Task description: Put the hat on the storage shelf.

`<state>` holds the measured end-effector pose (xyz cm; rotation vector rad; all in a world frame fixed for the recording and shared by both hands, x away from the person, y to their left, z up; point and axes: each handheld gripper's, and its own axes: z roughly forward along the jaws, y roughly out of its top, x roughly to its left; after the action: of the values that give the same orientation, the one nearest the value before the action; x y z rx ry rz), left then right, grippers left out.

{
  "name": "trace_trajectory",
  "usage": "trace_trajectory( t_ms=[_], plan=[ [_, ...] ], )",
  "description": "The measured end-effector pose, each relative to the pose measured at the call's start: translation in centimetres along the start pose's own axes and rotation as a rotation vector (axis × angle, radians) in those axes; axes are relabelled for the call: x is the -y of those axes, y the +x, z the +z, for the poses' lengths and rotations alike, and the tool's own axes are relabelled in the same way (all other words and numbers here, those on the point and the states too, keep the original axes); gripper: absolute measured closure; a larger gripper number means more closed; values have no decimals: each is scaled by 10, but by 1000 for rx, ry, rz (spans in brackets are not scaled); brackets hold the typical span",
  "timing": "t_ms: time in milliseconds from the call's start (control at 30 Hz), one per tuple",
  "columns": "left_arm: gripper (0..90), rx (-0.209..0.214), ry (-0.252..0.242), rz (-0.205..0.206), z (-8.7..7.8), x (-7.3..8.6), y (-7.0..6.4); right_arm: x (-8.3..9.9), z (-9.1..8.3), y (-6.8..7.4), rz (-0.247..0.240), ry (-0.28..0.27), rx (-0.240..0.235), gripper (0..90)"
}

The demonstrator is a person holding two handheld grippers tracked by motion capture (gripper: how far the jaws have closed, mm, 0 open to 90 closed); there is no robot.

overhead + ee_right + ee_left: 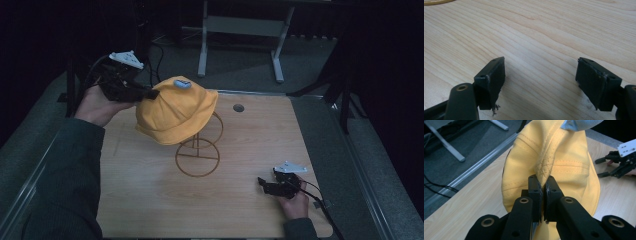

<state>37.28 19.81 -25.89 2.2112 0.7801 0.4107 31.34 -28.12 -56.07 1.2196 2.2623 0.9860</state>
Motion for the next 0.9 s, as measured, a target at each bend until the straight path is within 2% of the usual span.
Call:
trace_trajectory(
  t_ms=[167, 400, 667, 900],
  plan=[
    [858, 12, 9, 11, 14, -8, -7, 0, 0, 0, 0, 1, 0, 237],
    [851, 20, 52, 42, 43, -19, -18, 0, 0, 0, -1, 0, 0, 237],
    [828, 23, 34, 49, 56, -24, -27, 0, 0, 0, -1, -1, 1, 236],
    [790, 29, 18, 89, 62, -29, -40, 0, 0, 0, 0, -1, 0, 237]
  ],
)
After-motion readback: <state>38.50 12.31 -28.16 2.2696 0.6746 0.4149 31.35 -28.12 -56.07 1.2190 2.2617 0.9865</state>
